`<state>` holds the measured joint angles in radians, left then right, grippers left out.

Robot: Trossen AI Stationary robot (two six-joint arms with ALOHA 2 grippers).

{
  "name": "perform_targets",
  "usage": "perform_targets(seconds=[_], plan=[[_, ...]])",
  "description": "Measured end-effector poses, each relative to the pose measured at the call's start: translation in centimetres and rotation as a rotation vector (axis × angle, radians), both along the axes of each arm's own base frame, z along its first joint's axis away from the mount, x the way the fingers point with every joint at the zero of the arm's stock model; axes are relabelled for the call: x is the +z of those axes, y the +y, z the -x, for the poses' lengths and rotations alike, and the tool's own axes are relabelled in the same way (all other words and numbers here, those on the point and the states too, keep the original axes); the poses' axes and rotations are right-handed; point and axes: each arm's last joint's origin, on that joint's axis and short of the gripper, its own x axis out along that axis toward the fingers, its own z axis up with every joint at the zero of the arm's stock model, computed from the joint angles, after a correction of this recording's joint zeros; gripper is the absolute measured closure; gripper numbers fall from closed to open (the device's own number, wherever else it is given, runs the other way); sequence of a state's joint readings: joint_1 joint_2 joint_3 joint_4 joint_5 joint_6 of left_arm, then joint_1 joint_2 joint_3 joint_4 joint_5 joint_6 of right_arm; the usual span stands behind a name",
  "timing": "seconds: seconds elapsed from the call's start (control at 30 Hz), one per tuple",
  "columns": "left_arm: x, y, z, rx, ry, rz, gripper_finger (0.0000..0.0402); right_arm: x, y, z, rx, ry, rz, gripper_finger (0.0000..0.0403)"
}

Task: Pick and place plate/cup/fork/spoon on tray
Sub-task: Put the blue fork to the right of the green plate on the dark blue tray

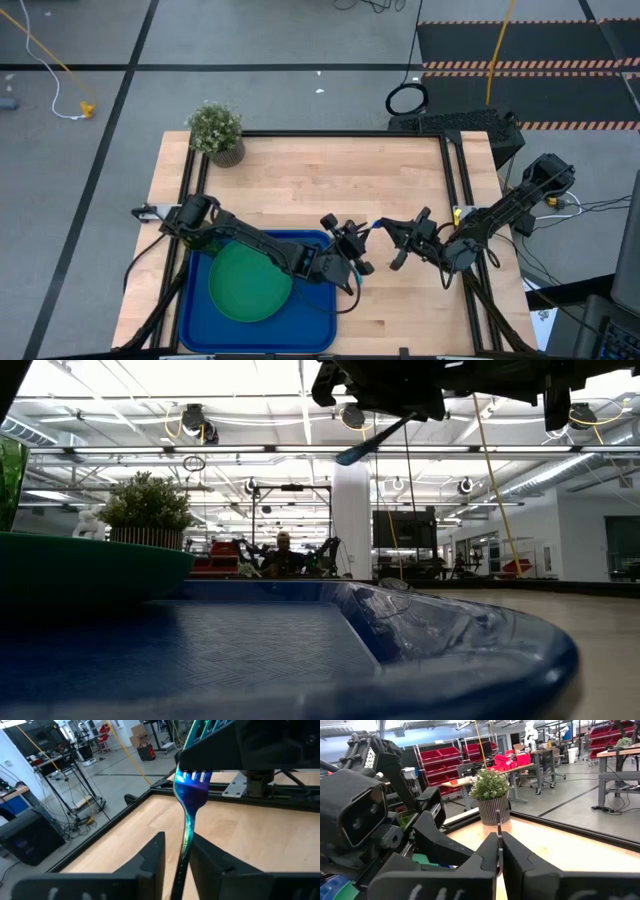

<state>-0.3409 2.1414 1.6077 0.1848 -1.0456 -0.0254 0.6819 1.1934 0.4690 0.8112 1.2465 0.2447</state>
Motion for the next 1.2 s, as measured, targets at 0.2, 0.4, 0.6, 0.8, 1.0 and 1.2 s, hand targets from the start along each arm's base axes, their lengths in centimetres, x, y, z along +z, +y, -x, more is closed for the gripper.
perform_targets(seconds=[0.2, 0.4, 0.6, 0.8, 1.0, 1.2], plan=[[-0.1, -0.9, 0.2, -0.036, 0.017, -0.009, 0.0388, 0.0, 0.1, -0.1, 0.049, -0.001, 0.001, 0.0403], [-0.1, -1.3, 0.4, -0.022, -0.011, 0.010, 0.0389, 0.4, 0.0, -0.2, 0.081, 0.002, 0.048, 0.0389], [0.2, -2.7, 1.1, -0.021, -0.082, 0.094, 0.0389, 1.1, 0.3, 0.1, 0.105, 0.008, 0.116, 0.0334], [0.3, -4.2, 2.8, -0.020, -0.112, 0.263, 0.0390, 1.5, 0.7, 0.4, 0.119, 0.017, 0.180, 0.0270], [-0.3, -6.1, 5.0, -0.002, -0.108, 0.458, 0.0390, 2.0, 1.2, 0.9, 0.136, 0.037, 0.279, 0.0230], [-1.4, -7.4, 6.7, 0.041, -0.088, 0.650, 0.0390, 2.6, 1.6, 1.5, 0.153, 0.042, 0.367, 0.0221]])
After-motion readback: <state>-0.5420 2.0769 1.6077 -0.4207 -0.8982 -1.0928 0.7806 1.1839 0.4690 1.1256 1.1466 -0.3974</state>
